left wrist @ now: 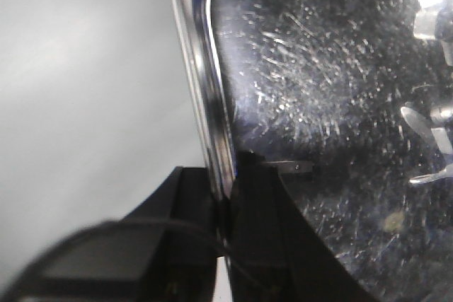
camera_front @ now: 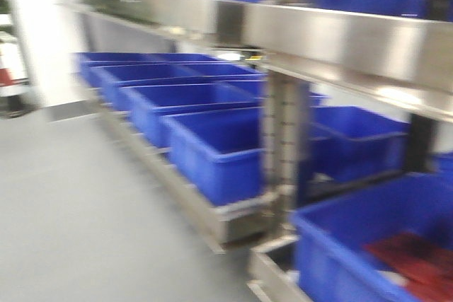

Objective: Stack silver trays without gaps
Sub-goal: 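Carry the tray in both grippers while driving across the room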

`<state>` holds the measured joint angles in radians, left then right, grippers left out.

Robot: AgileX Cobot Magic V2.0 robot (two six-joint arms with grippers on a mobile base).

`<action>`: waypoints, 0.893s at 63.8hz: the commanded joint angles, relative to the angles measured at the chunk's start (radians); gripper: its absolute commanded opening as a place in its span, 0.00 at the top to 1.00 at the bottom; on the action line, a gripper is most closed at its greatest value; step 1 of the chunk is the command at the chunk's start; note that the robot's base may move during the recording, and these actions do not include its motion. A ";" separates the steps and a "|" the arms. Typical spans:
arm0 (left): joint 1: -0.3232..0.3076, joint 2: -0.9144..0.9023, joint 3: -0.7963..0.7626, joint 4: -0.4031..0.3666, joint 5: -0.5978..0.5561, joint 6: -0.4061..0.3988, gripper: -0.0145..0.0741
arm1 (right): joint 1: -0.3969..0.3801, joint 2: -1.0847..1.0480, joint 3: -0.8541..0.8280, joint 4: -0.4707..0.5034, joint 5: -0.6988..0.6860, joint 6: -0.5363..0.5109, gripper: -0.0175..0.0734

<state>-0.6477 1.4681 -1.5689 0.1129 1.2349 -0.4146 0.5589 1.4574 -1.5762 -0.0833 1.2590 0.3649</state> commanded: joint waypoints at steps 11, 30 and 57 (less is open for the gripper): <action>-0.009 -0.037 -0.024 0.015 0.069 0.028 0.89 | 0.000 -0.045 -0.029 -0.015 0.034 -0.018 0.75; -0.009 -0.037 -0.024 0.015 0.069 0.028 0.89 | 0.000 -0.045 -0.029 -0.015 0.034 -0.018 0.75; -0.009 -0.037 -0.024 0.015 0.069 0.028 0.89 | 0.000 -0.045 -0.029 -0.015 0.034 -0.018 0.75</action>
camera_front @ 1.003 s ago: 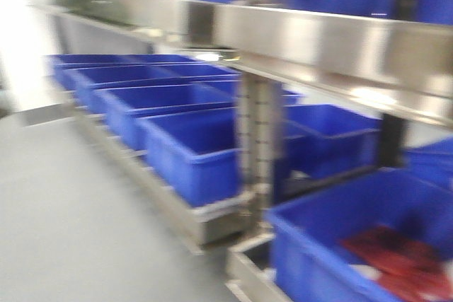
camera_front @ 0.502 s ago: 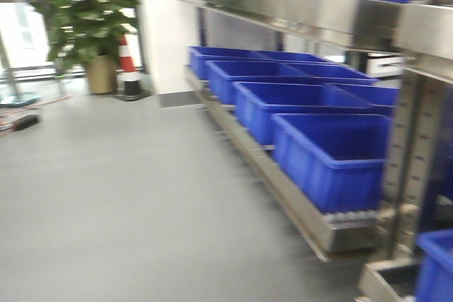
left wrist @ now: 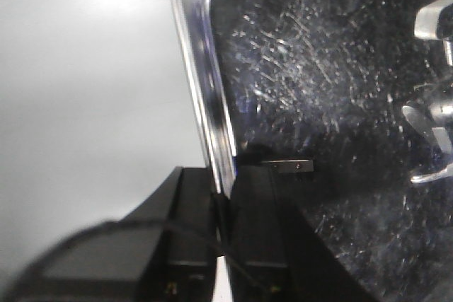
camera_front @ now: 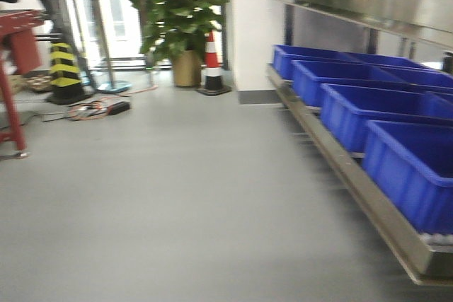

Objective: Stack silver trays without gaps
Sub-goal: 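Carry the tray in both grippers while driving across the room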

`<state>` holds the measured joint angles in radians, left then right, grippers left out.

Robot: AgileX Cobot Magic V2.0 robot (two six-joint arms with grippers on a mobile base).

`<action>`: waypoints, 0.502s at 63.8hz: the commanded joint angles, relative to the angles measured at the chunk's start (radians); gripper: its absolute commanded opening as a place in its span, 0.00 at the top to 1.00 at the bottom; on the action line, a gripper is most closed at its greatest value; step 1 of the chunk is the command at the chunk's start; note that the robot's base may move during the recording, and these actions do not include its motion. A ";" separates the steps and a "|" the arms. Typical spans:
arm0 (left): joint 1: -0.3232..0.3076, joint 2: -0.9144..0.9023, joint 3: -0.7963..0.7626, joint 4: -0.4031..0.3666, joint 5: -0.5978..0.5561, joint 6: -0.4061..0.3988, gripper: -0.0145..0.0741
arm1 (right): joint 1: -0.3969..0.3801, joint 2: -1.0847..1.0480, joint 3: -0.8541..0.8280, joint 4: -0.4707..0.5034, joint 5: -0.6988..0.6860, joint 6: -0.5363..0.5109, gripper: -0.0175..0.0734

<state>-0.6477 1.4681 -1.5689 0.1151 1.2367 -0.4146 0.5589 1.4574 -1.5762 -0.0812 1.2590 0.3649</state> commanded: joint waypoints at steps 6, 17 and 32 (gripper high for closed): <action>-0.009 -0.037 -0.024 0.012 0.068 0.028 0.89 | 0.000 -0.045 -0.029 -0.017 0.034 -0.018 0.75; -0.009 -0.037 -0.024 0.012 0.068 0.028 0.89 | 0.000 -0.045 -0.029 -0.017 0.034 -0.018 0.75; -0.009 -0.037 -0.024 0.012 0.068 0.028 0.89 | 0.000 -0.045 -0.029 -0.017 0.034 -0.018 0.75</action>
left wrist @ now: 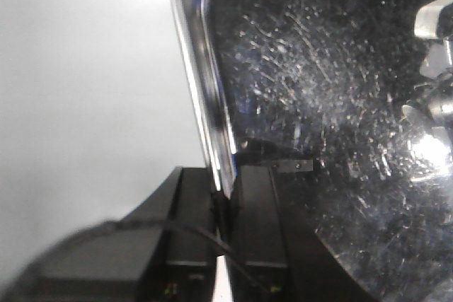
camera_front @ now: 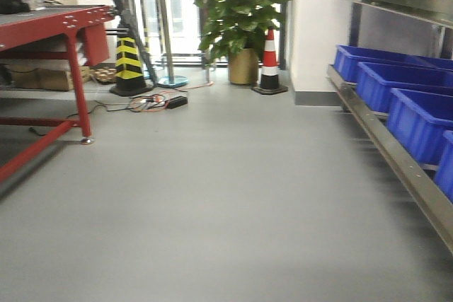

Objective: Stack silver trays without gaps
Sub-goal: 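Carry the tray in both grippers while driving across the room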

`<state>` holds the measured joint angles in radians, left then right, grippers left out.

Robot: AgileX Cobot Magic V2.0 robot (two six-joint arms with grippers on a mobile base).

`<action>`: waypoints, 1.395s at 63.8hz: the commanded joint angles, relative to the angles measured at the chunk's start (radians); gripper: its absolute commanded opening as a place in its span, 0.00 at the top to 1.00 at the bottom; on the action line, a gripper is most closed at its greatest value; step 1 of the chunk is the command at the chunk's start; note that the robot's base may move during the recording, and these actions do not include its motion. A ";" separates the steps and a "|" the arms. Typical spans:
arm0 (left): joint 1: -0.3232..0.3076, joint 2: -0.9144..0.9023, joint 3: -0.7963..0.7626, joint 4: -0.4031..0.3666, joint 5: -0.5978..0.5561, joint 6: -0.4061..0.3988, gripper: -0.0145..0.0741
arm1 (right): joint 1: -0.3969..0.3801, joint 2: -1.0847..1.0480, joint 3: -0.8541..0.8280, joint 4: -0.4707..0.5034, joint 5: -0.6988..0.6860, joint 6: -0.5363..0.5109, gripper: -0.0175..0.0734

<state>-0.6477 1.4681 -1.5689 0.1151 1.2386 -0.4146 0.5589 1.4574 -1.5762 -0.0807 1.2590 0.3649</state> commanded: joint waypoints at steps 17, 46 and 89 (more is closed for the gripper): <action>-0.009 -0.037 -0.024 0.012 0.066 0.028 0.89 | 0.000 -0.045 -0.029 -0.017 0.034 -0.018 0.75; -0.009 -0.037 -0.024 0.012 0.066 0.028 0.89 | 0.000 -0.045 -0.029 -0.017 0.034 -0.018 0.75; -0.009 -0.037 -0.024 0.012 0.066 0.028 0.89 | 0.000 -0.045 -0.029 -0.017 0.034 -0.018 0.75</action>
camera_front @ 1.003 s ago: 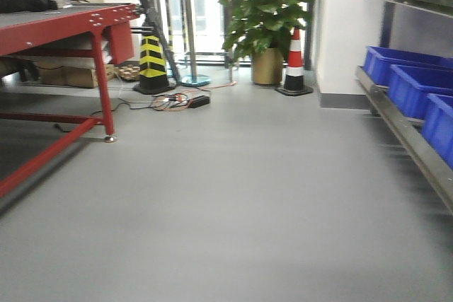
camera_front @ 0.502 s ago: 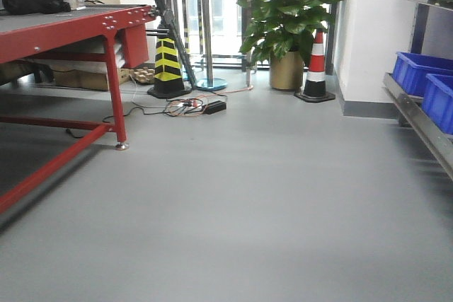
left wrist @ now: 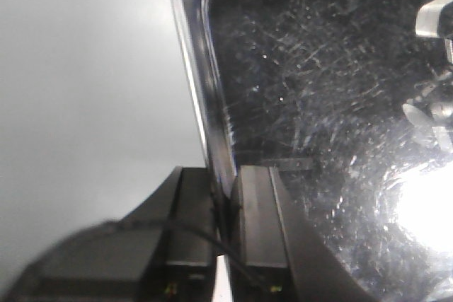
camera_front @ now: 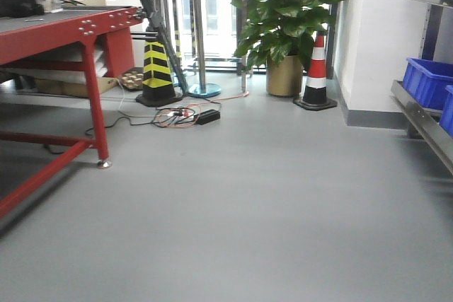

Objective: Stack silver trays without gaps
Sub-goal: 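Carry the tray in both grippers while driving across the room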

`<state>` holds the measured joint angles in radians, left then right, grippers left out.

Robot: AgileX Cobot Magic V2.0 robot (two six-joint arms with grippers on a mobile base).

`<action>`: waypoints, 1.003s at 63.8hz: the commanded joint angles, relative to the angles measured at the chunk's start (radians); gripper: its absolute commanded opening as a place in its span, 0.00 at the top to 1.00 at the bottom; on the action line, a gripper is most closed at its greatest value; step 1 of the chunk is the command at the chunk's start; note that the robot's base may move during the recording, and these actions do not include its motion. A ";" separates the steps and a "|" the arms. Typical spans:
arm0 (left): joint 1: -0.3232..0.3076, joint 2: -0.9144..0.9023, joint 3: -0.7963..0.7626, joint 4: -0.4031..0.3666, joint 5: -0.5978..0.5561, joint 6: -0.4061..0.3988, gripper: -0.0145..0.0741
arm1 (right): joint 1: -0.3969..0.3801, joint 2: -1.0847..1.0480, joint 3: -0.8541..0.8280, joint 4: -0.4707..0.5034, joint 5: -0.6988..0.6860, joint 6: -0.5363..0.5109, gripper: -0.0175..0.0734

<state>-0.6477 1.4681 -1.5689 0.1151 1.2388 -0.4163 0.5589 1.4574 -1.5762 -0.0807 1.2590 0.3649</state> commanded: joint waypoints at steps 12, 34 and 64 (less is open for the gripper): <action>-0.009 -0.037 -0.024 0.012 0.065 0.030 0.89 | 0.000 -0.045 -0.029 -0.017 0.034 -0.018 0.75; -0.009 -0.037 -0.024 0.012 0.063 0.030 0.89 | 0.000 -0.045 -0.029 -0.017 0.034 -0.018 0.75; -0.009 -0.037 -0.024 0.012 0.061 0.030 0.89 | 0.000 -0.045 -0.029 -0.017 0.033 -0.018 0.75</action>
<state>-0.6477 1.4681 -1.5689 0.1151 1.2388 -0.4170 0.5589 1.4574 -1.5762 -0.0807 1.2590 0.3649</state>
